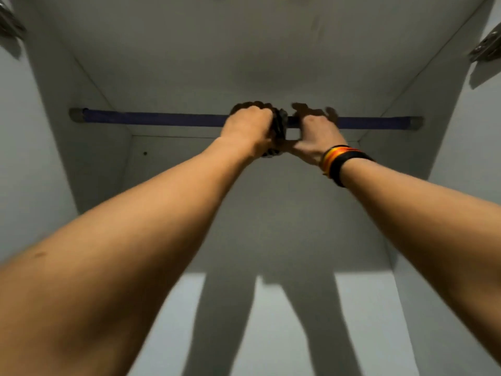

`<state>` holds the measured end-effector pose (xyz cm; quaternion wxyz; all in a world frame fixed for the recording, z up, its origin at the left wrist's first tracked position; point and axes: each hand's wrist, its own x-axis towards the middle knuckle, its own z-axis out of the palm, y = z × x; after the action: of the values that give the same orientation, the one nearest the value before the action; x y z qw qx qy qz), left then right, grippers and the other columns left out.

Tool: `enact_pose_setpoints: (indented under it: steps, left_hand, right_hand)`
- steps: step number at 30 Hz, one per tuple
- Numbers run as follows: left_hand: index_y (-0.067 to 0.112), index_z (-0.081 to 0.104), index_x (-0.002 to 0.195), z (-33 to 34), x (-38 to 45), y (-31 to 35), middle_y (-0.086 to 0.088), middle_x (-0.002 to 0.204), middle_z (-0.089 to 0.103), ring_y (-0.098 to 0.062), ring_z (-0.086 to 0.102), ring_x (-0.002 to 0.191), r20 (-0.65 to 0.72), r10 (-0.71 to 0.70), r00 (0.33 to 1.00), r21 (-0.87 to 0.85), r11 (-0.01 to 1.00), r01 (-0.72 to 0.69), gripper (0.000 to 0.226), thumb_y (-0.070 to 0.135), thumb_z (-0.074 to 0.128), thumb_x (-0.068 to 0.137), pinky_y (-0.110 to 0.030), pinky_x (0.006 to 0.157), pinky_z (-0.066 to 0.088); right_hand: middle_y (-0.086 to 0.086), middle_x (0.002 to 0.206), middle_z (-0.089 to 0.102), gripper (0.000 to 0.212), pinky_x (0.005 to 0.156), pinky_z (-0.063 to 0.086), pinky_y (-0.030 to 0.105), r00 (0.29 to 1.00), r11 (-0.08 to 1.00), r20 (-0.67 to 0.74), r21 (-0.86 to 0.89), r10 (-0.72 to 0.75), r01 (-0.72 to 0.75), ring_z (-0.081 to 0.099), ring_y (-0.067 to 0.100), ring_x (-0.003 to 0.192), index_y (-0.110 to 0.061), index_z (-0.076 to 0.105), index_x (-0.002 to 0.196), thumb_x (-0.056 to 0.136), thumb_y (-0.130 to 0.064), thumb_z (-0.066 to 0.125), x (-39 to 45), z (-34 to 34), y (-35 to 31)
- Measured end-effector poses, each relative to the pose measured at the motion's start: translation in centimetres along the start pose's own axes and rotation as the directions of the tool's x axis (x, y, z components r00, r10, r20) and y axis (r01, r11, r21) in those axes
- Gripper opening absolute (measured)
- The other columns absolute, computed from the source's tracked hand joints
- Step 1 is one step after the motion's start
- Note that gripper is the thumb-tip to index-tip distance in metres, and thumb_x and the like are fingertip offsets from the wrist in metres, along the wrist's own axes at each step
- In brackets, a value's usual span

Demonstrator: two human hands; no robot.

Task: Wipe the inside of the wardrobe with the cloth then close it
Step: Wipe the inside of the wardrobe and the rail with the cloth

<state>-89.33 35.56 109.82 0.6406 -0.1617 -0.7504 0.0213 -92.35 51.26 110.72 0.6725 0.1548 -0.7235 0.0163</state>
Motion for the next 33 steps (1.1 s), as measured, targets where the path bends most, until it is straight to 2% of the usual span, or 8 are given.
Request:
enact_pose_setpoints:
  steps: [2, 6, 10, 12, 17, 20, 27, 33]
  left_hand:
    - [0.006, 0.063, 0.124, 0.1, 0.2, 0.7, -0.016, 0.123, 0.066, -0.038, 0.063, 0.113, -0.004, 0.005, 1.0, 0.099, 0.995, -0.004, 0.039, 0.022, 0.067, 0.089, -0.042, 0.082, 0.047]
    - [0.0, 0.058, 0.13, 0.4, -0.3, 0.0, -0.019, 0.127, 0.063, -0.041, 0.061, 0.116, -0.051, 0.05, 0.997, 0.208, 0.977, -0.039, 0.033, 0.01, 0.05, 0.099, -0.045, 0.082, 0.048]
    - [0.0, 0.057, 0.129, 0.1, -1.8, -5.6, -0.022, 0.126, 0.064, -0.044, 0.063, 0.114, -0.104, 0.058, 0.993, 0.278, 0.96, -0.027, 0.034, 0.008, 0.057, 0.097, -0.046, 0.08, 0.048]
    - [0.002, 0.057, 0.13, -0.3, -2.9, -10.0, -0.024, 0.125, 0.065, -0.045, 0.064, 0.113, -0.136, 0.04, 0.99, 0.279, 0.96, 0.0, 0.037, 0.013, 0.062, 0.095, -0.048, 0.086, 0.052]
    - [0.004, 0.06, 0.121, -1.9, -6.8, -21.3, -0.028, 0.113, 0.067, -0.047, 0.066, 0.1, -0.206, -0.144, 0.968, 0.296, 0.934, 0.202, 0.039, 0.018, 0.075, 0.088, -0.051, 0.08, 0.058]
    - [0.006, 0.058, 0.12, -2.7, -7.7, -24.5, -0.028, 0.109, 0.066, -0.047, 0.067, 0.094, -0.186, -0.185, 0.965, 0.365, 0.899, 0.243, 0.047, 0.021, 0.083, 0.082, -0.051, 0.077, 0.059]
    - [0.001, 0.065, 0.105, -2.9, -7.9, -21.5, -0.029, 0.097, 0.067, -0.049, 0.067, 0.085, -0.253, -0.201, 0.946, 0.366, 0.886, 0.286, 0.028, 0.012, 0.08, 0.084, -0.049, 0.066, 0.057]
    - [0.0, 0.067, 0.1, -3.4, -8.1, -14.5, -0.028, 0.103, 0.071, -0.05, 0.069, 0.089, -0.3, -0.097, 0.949, 0.242, 0.955, 0.174, 0.023, 0.021, 0.071, 0.09, -0.05, 0.069, 0.055]
  right_hand:
    - [0.007, 0.127, 0.064, 0.087, 0.111, 0.03, 0.05, 0.999, 0.997, 0.031, -0.074, -0.035, 0.037, 0.059, 0.03, 0.115, -0.023, 0.058, 0.126, 0.062, -0.082, 0.058, 0.2, -0.2, 1.2]
    - [0.01, 0.108, 0.064, 0.062, 0.092, 0.048, 0.046, 0.997, 0.994, 0.069, -0.094, -0.042, 0.049, 0.061, 0.032, 0.097, -0.018, 0.057, 0.117, 0.071, -0.057, 0.072, 0.4, -0.7, 1.4]
    - [0.008, 0.106, 0.061, 0.058, 0.108, 0.033, 0.051, 0.999, 0.997, 0.003, -0.067, -0.034, 0.034, 0.058, 0.031, 0.102, -0.019, 0.052, 0.123, 0.076, -0.046, 0.074, -0.1, 0.4, 1.4]
    - [0.008, 0.106, 0.061, 0.057, 0.109, 0.03, 0.051, 1.0, 0.997, -0.018, -0.074, -0.017, 0.015, 0.057, 0.031, 0.103, -0.019, 0.052, 0.123, 0.077, -0.044, 0.074, -0.1, 0.7, 1.4]
    - [0.009, 0.107, 0.059, 0.056, 0.109, 0.029, 0.051, 0.999, 0.995, -0.05, -0.095, 0.006, -0.011, 0.056, 0.033, 0.104, -0.019, 0.053, 0.121, 0.076, -0.041, 0.076, 0.1, 1.0, 0.9]
    - [0.01, 0.105, 0.06, 0.054, 0.11, 0.028, 0.051, 0.998, 0.993, -0.053, -0.115, 0.019, -0.025, 0.057, 0.034, 0.102, -0.018, 0.053, 0.12, 0.076, -0.04, 0.076, 0.2, 0.8, 0.6]
    - [0.011, 0.106, 0.061, 0.054, 0.114, 0.026, 0.053, 0.998, 0.99, -0.047, -0.128, 0.051, -0.057, 0.059, 0.035, 0.102, -0.016, 0.053, 0.12, 0.076, -0.039, 0.075, 0.3, 0.6, 0.0]
    - [0.011, 0.111, 0.061, 0.059, 0.12, 0.008, 0.06, 0.99, 0.984, 0.081, -0.141, 0.117, -0.105, 0.06, 0.036, 0.109, -0.016, 0.049, 0.127, 0.079, -0.042, 0.071, 0.2, -0.3, -0.9]
